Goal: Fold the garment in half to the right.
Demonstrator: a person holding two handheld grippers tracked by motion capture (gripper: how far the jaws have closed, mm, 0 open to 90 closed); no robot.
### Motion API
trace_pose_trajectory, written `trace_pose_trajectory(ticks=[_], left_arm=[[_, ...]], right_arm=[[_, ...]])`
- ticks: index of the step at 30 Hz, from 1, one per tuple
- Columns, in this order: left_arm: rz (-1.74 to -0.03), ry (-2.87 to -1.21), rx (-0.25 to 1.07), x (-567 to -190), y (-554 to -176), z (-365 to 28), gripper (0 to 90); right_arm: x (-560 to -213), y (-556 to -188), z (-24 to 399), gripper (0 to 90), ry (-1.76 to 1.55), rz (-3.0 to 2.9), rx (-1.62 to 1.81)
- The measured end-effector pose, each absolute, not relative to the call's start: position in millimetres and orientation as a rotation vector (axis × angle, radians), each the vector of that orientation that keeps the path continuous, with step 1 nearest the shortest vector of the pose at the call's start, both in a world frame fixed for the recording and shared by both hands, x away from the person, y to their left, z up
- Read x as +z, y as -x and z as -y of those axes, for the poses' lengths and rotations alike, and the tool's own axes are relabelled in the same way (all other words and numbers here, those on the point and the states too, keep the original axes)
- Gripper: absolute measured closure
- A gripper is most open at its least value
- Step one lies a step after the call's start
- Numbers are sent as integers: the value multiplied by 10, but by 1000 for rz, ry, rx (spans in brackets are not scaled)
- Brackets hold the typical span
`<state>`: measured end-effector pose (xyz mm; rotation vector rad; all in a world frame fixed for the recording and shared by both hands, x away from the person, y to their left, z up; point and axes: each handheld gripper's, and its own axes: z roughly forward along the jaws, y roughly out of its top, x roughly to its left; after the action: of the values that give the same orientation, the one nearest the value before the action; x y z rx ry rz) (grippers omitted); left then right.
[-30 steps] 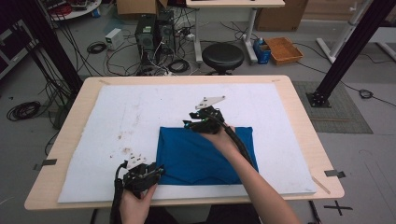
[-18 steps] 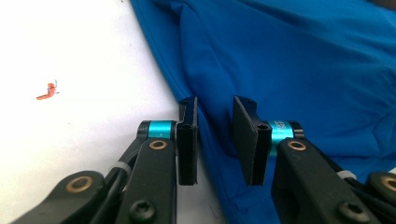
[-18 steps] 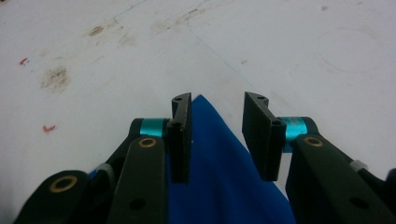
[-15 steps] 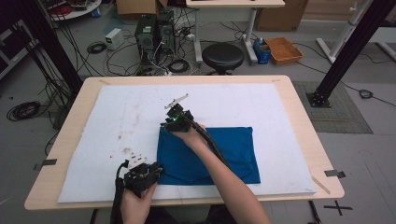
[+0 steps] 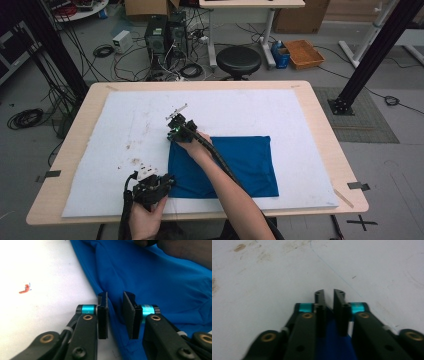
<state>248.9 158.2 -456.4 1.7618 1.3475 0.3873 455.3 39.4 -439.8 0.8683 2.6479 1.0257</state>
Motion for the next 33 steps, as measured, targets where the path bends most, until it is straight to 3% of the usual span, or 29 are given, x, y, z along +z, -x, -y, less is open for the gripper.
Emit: trace_pose_trajectory(ticks=[5,17,25,33], left_arm=[[-1337,-1764,362,-4551,-2492,-1589,854],[-1217,-1748,410,-4291,-2420,-1522,868],[-1092,-1741,286,-4070,-2428,-1121,868],[-1001,-1766,203,-4015,-2561,-608,868]], right_arm=[[-4344,-4545,-358,887,-883,-2638,1038],[-3977,-4418,-124,885,-829,-2589,1192],[-3624,-4396,422,881,-853,-2551,1308],[-3534,-4391,1105,882,-921,-2505,1330]])
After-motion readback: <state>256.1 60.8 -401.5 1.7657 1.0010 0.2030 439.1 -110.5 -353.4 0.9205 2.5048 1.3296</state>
